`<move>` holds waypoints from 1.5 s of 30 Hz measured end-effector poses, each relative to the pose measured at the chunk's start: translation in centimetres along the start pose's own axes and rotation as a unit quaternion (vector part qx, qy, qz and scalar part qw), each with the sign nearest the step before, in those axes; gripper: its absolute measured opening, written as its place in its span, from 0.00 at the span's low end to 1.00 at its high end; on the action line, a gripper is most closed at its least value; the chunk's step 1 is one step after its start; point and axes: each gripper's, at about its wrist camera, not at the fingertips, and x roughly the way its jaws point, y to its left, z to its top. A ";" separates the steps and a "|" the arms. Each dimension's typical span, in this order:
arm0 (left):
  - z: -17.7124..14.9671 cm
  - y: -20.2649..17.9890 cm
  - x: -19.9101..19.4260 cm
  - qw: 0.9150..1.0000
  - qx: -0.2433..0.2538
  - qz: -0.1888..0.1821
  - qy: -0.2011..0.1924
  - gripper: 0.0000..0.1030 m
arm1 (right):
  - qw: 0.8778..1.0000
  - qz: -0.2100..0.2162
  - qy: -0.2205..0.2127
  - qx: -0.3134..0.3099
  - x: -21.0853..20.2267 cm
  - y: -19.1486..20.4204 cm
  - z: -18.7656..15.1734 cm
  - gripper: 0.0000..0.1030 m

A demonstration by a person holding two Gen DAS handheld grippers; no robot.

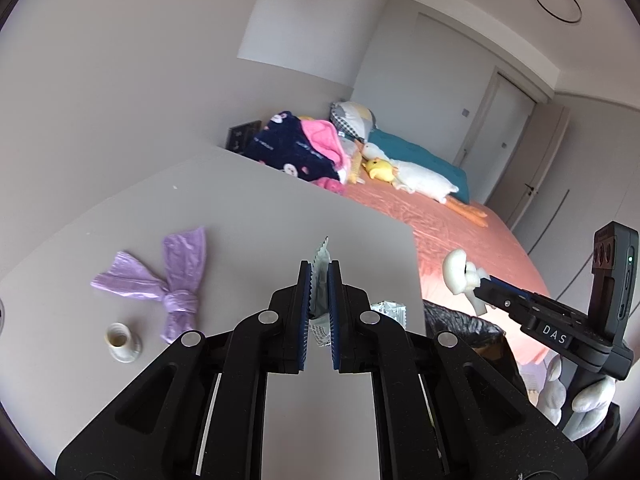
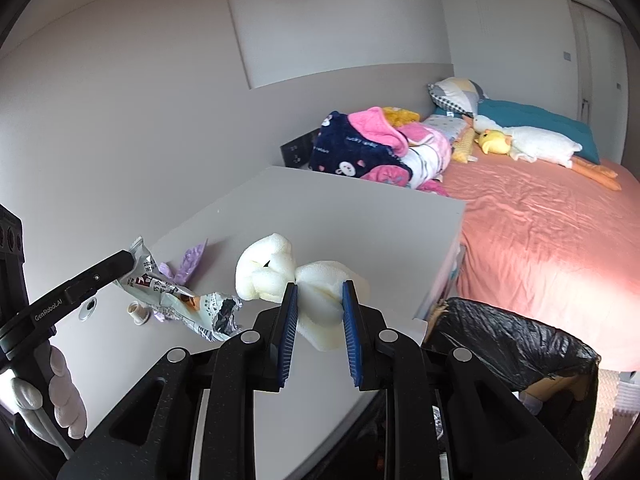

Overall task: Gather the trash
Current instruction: 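Carry the foil wrapper and white plush toy over the black trash bag, then open the left gripper to drop the foil wrapper while the right holds the plush toy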

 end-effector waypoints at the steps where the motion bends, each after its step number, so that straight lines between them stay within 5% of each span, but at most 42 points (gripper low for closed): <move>1: -0.1 -0.4 0.2 1.000 0.003 -0.003 0.002 0.07 | 1.000 -0.003 -0.001 0.003 -0.3 -0.3 -0.1 0.23; 23: -1.4 -10.2 4.3 0.992 0.065 -0.092 0.047 0.07 | 0.995 -0.071 -0.024 0.072 -5.3 -8.9 -2.0 0.23; 38: -3.8 -15.6 7.0 0.979 0.107 -0.145 0.098 0.07 | 0.985 -0.118 -0.024 0.127 -7.3 -14.4 -3.8 0.23; 45: -5.3 -17.7 8.1 0.966 0.134 -0.177 0.134 0.08 | 0.979 -0.139 -0.023 0.146 -7.9 -16.2 -4.6 0.24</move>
